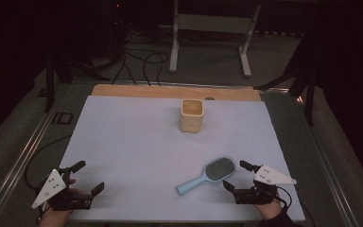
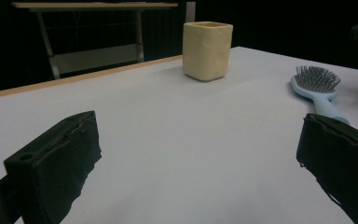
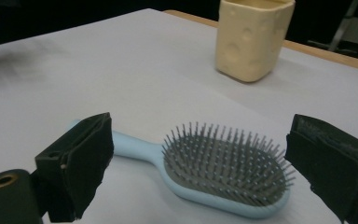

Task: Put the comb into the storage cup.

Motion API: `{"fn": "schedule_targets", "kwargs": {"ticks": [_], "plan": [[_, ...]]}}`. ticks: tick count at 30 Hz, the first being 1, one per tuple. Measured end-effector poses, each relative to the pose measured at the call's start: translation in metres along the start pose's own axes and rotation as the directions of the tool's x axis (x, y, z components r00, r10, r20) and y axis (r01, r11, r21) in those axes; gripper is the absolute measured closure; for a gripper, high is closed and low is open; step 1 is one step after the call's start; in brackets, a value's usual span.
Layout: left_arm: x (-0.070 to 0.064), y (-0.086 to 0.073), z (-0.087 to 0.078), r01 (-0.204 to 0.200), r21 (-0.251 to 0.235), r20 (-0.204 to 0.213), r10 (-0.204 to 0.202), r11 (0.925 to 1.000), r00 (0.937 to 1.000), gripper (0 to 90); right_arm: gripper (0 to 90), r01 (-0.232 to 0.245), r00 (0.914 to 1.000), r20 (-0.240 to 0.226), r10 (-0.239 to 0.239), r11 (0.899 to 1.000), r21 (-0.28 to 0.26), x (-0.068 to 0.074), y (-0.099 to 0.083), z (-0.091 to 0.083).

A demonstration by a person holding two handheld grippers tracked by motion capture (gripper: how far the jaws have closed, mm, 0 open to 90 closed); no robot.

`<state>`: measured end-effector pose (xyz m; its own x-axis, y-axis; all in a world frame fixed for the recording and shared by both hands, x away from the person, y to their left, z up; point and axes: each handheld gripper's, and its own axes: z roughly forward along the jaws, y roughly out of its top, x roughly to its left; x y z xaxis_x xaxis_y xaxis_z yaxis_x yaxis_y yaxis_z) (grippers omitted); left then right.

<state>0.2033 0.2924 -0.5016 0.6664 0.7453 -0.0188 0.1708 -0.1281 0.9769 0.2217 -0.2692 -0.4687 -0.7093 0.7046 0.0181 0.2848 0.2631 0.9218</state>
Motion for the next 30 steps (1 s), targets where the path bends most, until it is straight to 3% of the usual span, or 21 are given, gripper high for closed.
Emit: {"fn": "schedule_targets", "kwargs": {"ticks": [13,30], "plan": [[0.0,0.001,0.001,0.006,0.002,0.011,-0.006,1.0,0.9999,0.0,7.3,0.028,0.9993,-0.026,-0.028,0.999,0.018,0.002,0.028,0.009],[-0.002,0.002,0.001,0.001,0.004,0.02,-0.002,1.0,0.9998,0.0,7.4,0.088,0.987,-0.139,-0.081,0.995,0.047,0.022,0.057,0.047]]}}
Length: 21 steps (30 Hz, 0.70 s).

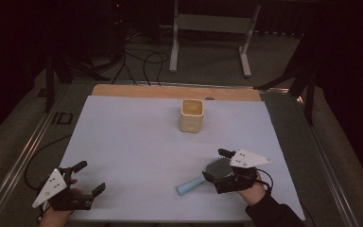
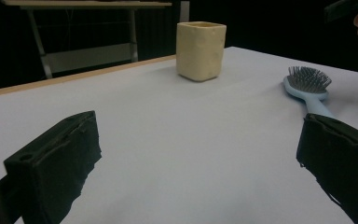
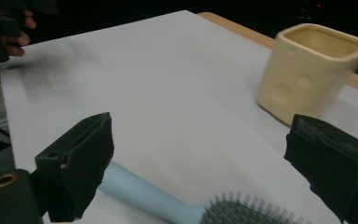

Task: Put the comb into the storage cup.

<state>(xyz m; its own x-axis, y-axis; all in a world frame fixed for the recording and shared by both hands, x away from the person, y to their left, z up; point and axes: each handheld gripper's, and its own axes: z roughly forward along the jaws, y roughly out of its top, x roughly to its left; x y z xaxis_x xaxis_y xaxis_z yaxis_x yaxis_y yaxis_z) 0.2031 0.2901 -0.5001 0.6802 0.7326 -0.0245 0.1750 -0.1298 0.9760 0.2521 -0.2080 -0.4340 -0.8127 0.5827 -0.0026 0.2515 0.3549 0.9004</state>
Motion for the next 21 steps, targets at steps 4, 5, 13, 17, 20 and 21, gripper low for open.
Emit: {"fn": "schedule_targets", "kwargs": {"ticks": [4,5,13,17,20,21], "plan": [[0.0,0.0,0.0,0.002,-0.003,0.001,-0.002,1.0,1.0,0.0,7.4,0.007,0.9999,-0.014,-0.007,1.0,0.005,0.006,0.006,0.011],[0.0,0.0,0.0,0.003,-0.002,0.002,-0.003,1.0,1.0,0.0,7.4,0.01,0.9997,-0.024,-0.01,1.0,0.006,0.007,0.007,0.013],[0.0,0.0,0.0,0.003,-0.004,0.008,-0.003,1.0,1.0,0.0,7.4,0.019,0.9984,-0.054,-0.018,1.0,0.02,0.016,0.016,0.034],[0.0,0.0,0.0,0.003,-0.003,0.007,-0.003,1.0,1.0,0.0,7.5,0.021,0.9977,-0.064,-0.02,1.0,0.022,0.019,0.017,0.042],[-0.001,0.0,0.0,0.001,-0.006,0.009,-0.001,1.0,1.0,0.0,7.5,0.031,0.9969,-0.073,-0.029,0.999,0.035,0.024,0.018,0.049],[-0.001,0.0,0.0,0.001,-0.006,0.008,-0.001,1.0,1.0,0.0,7.5,0.03,0.9966,-0.078,-0.027,0.999,0.041,0.025,0.018,0.051]]}}
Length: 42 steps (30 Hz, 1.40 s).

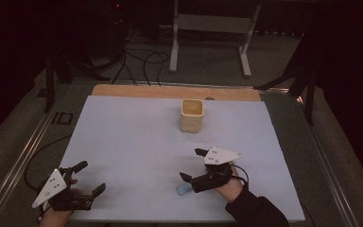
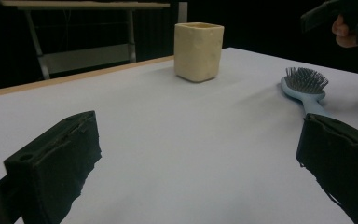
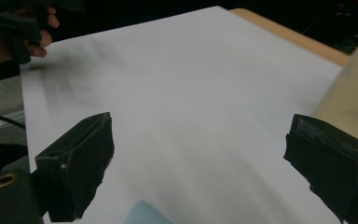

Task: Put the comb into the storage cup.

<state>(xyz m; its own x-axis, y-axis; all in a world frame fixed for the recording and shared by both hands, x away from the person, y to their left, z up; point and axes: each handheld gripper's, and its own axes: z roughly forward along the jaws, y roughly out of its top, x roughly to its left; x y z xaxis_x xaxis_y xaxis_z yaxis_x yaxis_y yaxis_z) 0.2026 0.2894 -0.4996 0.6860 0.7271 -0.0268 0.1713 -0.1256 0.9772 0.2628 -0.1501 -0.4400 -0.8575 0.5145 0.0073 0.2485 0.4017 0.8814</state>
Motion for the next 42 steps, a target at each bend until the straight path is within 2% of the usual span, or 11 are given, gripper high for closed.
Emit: {"fn": "schedule_targets", "kwargs": {"ticks": [5,13,14,18,21,27,33,37,42], "plan": [[0.0,0.0,0.0,-0.002,0.0,0.001,0.002,1.0,1.0,0.0,8.0,0.009,0.9997,-0.024,-0.008,0.999,0.043,0.006,-0.005,0.015],[0.0,0.0,0.0,-0.004,0.001,-0.001,0.004,1.0,1.0,0.0,13.5,-0.021,0.9988,-0.043,0.025,0.996,0.087,0.006,-0.018,0.034],[0.0,0.0,0.0,-0.004,0.0,0.001,0.004,1.0,1.0,0.0,14.3,-0.032,0.9985,-0.041,0.036,0.995,0.097,0.006,-0.02,0.036],[-0.001,0.0,0.0,-0.005,0.003,0.002,0.005,1.0,1.0,0.0,18.5,-0.024,0.9991,-0.03,0.028,0.99,0.142,0.008,-0.024,0.044],[0.0,0.0,0.0,-0.006,0.005,0.004,0.006,1.0,1.0,0.0,22.6,-0.027,0.9996,-0.001,0.027,0.985,0.169,0.009,-0.026,0.048],[-0.001,0.0,0.001,-0.006,0.007,0.008,0.006,1.0,0.9999,0.0,52.7,-0.022,0.9989,0.046,0.013,0.976,0.216,0.013,-0.028,0.053],[0.0,-0.001,0.001,-0.008,0.007,0.011,0.008,0.9999,0.9999,0.0,88.1,-0.025,0.9986,0.052,0.012,0.965,0.262,0.015,-0.03,0.055],[-0.001,-0.001,0.001,-0.009,0.009,0.013,0.008,0.9999,0.9999,0.0,90.0,-0.005,0.9998,0.021,-0.001,0.956,0.295,0.018,-0.032,0.056],[-0.001,-0.001,0.001,-0.01,0.013,0.013,0.01,0.9999,0.9999,0.0,90.0,-0.005,1.0,0.002,0.004,0.947,0.321,0.024,-0.036,0.058]]}}
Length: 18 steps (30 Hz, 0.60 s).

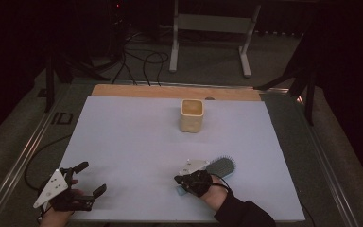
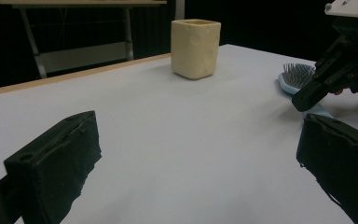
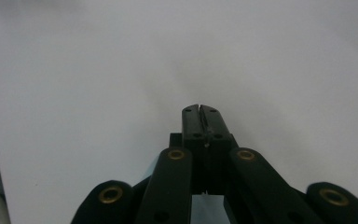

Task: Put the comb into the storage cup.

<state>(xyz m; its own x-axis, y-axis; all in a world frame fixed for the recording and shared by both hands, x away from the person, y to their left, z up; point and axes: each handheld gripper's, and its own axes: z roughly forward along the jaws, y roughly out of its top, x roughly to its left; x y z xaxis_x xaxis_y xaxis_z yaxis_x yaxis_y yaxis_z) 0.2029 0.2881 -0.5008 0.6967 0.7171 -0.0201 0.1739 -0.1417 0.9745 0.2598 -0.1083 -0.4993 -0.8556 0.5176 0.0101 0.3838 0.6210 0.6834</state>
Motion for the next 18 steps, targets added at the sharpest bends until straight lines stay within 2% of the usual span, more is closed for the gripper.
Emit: {"fn": "schedule_targets", "kwargs": {"ticks": [9,12,18], "plan": [[0.0,0.0,0.0,-0.002,0.003,-0.002,0.002,1.0,1.0,0.0,90.0,-0.022,0.9997,-0.014,0.022,0.999,0.029,0.005,-0.012,-0.005],[0.0,0.0,0.0,-0.003,0.001,-0.001,0.003,1.0,1.0,0.0,90.0,-0.016,0.9998,-0.009,0.016,0.999,0.037,0.006,-0.018,-0.012],[0.0,0.0,0.001,-0.002,0.005,-0.001,0.002,1.0,1.0,0.0,90.0,-0.034,0.9993,-0.014,0.035,0.997,0.066,0.006,-0.033,-0.028]]}}
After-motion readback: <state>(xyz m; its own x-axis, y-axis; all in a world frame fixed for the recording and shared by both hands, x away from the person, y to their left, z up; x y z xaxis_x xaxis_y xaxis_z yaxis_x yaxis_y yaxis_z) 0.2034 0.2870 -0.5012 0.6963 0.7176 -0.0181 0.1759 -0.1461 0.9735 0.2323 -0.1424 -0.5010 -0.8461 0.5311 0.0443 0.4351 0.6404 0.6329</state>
